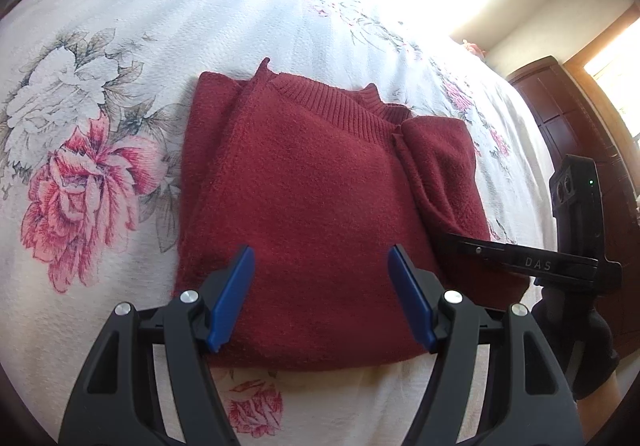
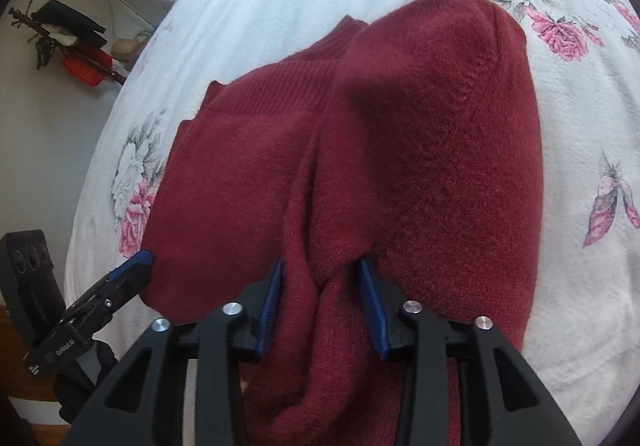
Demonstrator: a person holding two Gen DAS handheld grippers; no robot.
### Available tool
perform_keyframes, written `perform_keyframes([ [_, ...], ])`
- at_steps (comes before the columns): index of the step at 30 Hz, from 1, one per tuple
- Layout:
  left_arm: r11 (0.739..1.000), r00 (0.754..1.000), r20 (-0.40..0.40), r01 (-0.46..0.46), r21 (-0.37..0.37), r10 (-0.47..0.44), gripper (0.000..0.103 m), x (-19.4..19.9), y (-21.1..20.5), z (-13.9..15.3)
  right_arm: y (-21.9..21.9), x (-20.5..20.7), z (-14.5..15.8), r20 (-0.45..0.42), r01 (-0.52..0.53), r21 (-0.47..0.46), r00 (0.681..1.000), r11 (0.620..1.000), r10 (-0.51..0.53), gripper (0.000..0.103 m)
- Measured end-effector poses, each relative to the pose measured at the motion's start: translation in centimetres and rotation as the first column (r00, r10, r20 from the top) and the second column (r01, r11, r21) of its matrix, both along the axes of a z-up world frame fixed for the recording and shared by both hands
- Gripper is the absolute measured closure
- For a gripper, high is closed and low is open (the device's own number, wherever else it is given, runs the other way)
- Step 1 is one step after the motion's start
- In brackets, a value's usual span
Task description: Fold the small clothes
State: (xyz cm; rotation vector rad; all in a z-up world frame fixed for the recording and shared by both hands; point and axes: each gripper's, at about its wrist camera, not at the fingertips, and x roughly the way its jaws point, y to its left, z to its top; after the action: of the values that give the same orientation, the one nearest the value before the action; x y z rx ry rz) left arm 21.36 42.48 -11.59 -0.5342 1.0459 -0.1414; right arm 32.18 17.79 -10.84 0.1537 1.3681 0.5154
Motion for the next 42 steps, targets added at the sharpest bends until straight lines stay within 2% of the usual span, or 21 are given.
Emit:
perform_keyframes([
  [3, 1.0, 1.0, -0.004, 0.002, -0.006, -0.002, 0.035, 0.4, -0.3, 0.0, 0.1, -0.1, 0.6, -0.008, -0.007, 0.028, 1.0, 1.0, 0.007, 0.057],
  [7, 0.999, 1.0, -0.005, 0.006, -0.034, -0.006, 0.035, 0.9, -0.7, 0.1, -2.3, 0.1, 3.0, -0.05, 0.052, 0.217, 0.998, 0.975, -0.042, 0.057],
  [9, 0.998, 1.0, -0.005, 0.013, -0.063, -0.013, 0.034, 1.2, -1.2, 0.2, -3.9, 0.0, 4.4, -0.04, 0.076, 0.258, 0.997, 0.963, -0.068, 0.057],
  [12, 0.994, 1.0, -0.009, 0.024, -0.109, -0.025, 0.034, 2.0, -2.3, 0.2, -7.0, -0.1, 6.2, 0.001, 0.107, 0.255, 0.994, 0.961, -0.111, 0.057],
  [14, 0.991, 0.999, -0.017, 0.034, -0.131, -0.037, 0.034, 2.8, -3.4, 0.0, -8.9, -0.4, 6.5, 0.046, 0.123, 0.164, 0.99, 0.979, -0.132, 0.057],
  [17, 0.986, 0.998, -0.04, 0.046, -0.163, -0.053, 0.034, 4.4, -5.2, -0.6, -11.8, -1.1, 4.7, 0.044, 0.137, 0.069, 0.989, 0.988, -0.14, 0.057],
  [21, 0.979, 0.995, -0.072, 0.051, -0.2, -0.066, 0.034, 6.6, -7.7, -1.6, -15.2, -2.5, 1.1, 0.006, 0.171, 0.029, 0.985, 0.985, -0.171, 0.057],
  [28, 0.973, 0.993, -0.097, 0.043, -0.229, -0.067, 0.034, 9.9, -10.5, -2.8, -18.2, -4.4, -3.4, -0.029, 0.194, 0.048, 0.981, 0.98, -0.193, 0.059],
  [31, 0.965, 0.992, -0.105, 0.041, -0.26, -0.071, 0.034, 11.1, -11.5, -3.3, -18.9, -4.4, -3.7, -0.027, 0.201, 0.079, 0.979, 0.976, -0.2, 0.059],
  [34, 0.96, 0.99, -0.113, 0.046, -0.276, -0.08, 0.036, 12.1, -12.3, -3.9, -18.8, -4.3, -3.7, -0.015, 0.183, 0.071, 0.983, 0.981, -0.182, 0.06],
  [36, 0.956, 0.989, -0.118, 0.053, -0.289, -0.09, 0.038, 12.7, -13.0, -4.2, -18.6, -4.2, -3.9, -0.009, 0.172, 0.063, 0.985, 0.983, -0.172, 0.06],
  [37, 0.955, 0.988, -0.121, 0.055, -0.292, -0.094, 0.043, 12.9, -13.1, -4.3, -18.6, -4.2, -4.0, -0.008, 0.173, 0.066, 0.985, 0.983, -0.173, 0.06],
  [38, 0.955, 0.988, -0.124, 0.058, -0.29, -0.097, 0.051, 13.0, -13.4, -4.5, -18.7, -4.2, -4.1, -0.01, 0.177, 0.073, 0.984, 0.981, -0.177, 0.06],
  [39, 0.958, 0.987, -0.127, 0.06, -0.279, -0.099, 0.055, 13.2, -13.7, -4.6, -18.7, -4.3, -4.1, -0.013, 0.182, 0.082, 0.983, 0.98, -0.181, 0.06],
  [41, 0.966, 0.987, -0.126, 0.061, -0.252, -0.095, 0.077, 13.2, -14.0, -4.8, -18.9, -4.4, -4.3, -0.019, 0.192, 0.1, 0.981, 0.976, -0.191, 0.06],
  [42, 0.967, 0.989, -0.122, 0.056, -0.249, -0.089, 0.08, 13.2, -14.0, -4.7, -19.0, -4.4, -4.4, -0.022, 0.195, 0.105, 0.981, 0.975, -0.193, 0.06],
])
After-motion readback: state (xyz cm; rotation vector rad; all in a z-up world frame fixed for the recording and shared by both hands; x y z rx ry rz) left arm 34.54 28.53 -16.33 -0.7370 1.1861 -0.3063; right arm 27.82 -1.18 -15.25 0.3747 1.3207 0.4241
